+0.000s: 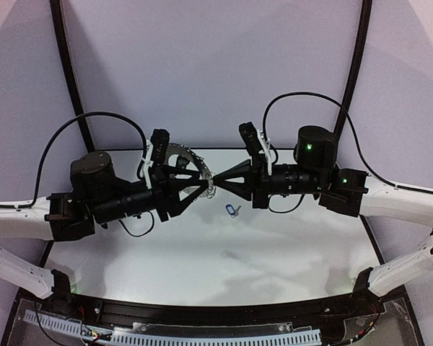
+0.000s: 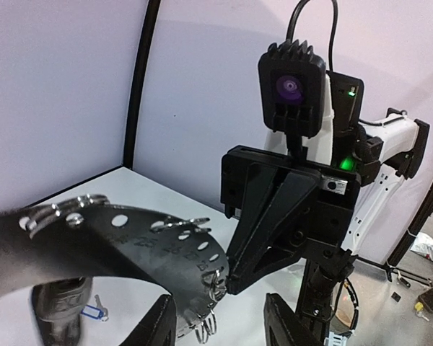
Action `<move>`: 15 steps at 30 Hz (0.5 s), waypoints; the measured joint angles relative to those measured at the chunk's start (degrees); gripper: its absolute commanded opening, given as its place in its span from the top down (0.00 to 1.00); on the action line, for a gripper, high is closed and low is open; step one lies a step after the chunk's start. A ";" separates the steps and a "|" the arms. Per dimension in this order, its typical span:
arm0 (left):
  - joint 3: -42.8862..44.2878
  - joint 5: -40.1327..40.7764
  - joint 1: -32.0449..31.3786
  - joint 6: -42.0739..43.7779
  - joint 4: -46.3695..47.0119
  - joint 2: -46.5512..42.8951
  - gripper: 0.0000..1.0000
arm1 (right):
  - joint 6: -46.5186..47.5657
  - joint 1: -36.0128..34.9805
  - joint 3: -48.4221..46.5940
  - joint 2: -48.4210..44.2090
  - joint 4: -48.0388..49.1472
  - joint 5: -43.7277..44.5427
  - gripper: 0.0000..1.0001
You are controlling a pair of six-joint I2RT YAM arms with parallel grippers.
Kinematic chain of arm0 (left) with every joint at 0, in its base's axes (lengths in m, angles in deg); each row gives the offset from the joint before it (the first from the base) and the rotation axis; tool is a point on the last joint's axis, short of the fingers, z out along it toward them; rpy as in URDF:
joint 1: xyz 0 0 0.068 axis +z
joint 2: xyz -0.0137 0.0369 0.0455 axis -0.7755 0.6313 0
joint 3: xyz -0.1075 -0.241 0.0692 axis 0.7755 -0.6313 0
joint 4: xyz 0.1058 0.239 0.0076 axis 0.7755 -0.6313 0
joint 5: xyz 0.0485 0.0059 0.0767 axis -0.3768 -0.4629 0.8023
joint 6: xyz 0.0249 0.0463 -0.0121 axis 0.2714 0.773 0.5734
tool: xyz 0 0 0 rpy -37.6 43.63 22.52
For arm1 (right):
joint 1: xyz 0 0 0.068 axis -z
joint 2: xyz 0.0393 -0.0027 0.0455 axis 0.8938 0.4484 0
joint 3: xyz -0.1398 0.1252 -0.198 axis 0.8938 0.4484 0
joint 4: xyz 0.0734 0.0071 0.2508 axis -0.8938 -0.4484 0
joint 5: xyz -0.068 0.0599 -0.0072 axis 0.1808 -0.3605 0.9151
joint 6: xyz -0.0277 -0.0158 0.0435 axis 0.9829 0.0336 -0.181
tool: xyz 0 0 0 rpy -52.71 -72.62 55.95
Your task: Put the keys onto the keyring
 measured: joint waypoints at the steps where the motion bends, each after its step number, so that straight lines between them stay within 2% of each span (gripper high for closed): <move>1: 0.04 0.02 0.00 0.02 0.19 0.43 0.60 | -0.02 0.00 0.00 0.02 0.02 -0.23 1.00; 10: 1.50 0.08 0.00 0.10 0.16 3.56 0.68 | -0.03 0.00 -0.02 0.71 0.25 -1.11 1.00; 13: 1.50 0.08 0.00 0.21 0.11 3.58 0.80 | 0.17 0.00 -0.02 1.24 0.33 -0.90 1.00; 15: 1.50 0.08 0.00 0.24 -0.02 3.56 0.91 | 0.26 0.04 -0.02 1.47 0.37 -0.41 1.00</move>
